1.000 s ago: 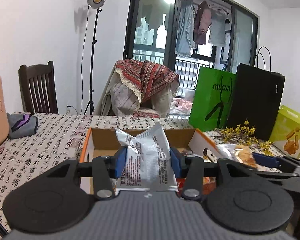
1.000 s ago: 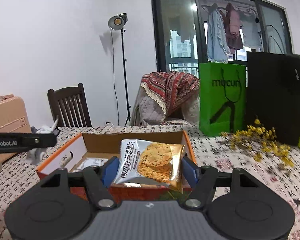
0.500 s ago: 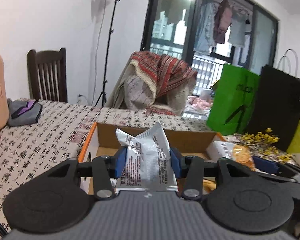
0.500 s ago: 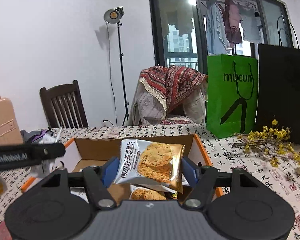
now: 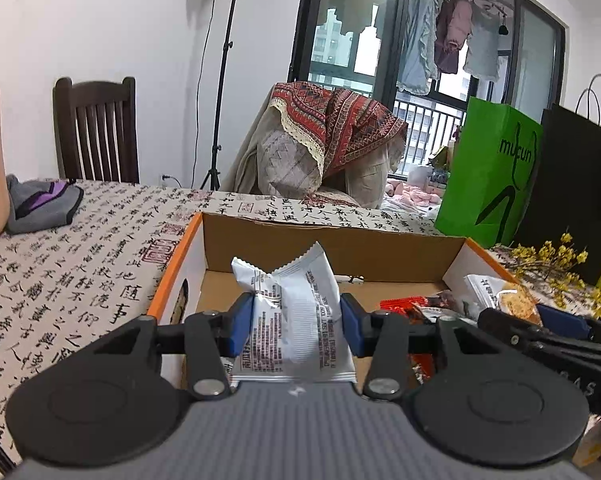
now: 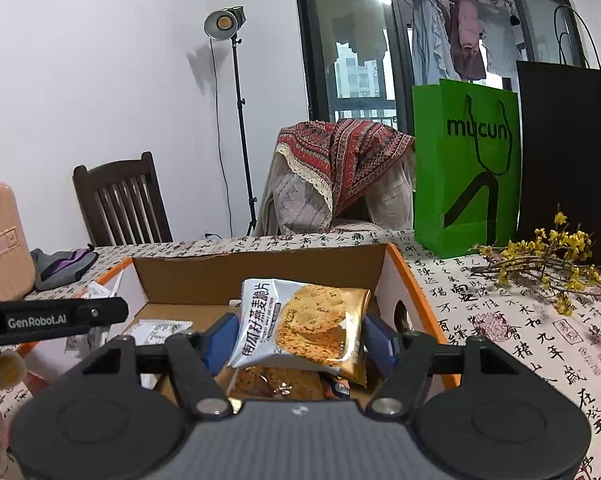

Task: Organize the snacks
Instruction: 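Carry both packets into the cardboard box and open both grippers, then withdraw both tools from the box toward the remaining snacks, then grasp the green-and-white snack bar with the right gripper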

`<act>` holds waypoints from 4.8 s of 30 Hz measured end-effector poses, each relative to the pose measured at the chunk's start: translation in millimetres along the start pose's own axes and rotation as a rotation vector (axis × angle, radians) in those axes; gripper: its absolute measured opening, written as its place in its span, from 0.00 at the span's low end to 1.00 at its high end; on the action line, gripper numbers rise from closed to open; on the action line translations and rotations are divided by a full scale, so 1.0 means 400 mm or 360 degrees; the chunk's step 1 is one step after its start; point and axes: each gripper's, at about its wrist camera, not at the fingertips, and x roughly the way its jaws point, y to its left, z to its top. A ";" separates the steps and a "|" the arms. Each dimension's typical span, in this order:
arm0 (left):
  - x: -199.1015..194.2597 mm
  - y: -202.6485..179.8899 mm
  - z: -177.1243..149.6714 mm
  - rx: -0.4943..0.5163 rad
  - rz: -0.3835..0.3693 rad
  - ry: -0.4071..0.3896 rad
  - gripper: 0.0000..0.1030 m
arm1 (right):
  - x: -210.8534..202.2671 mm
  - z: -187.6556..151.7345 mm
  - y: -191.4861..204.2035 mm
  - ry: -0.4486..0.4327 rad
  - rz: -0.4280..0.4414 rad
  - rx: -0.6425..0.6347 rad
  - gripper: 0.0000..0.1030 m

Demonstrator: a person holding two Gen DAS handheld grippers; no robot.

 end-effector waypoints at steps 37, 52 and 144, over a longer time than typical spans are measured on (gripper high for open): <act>-0.107 0.003 0.040 -0.0096 0.0011 -0.0163 1.00 | -0.077 0.046 -0.014 -0.0051 0.0008 0.0081 1.00; -0.245 0.008 0.044 -0.0043 0.0004 -0.0146 1.00 | -0.214 0.056 0.005 0.0007 0.0026 0.0069 1.00; -0.419 0.117 -0.269 -0.0020 -0.0163 0.0155 1.00 | -0.411 -0.232 0.004 0.0273 -0.0165 -0.0103 0.35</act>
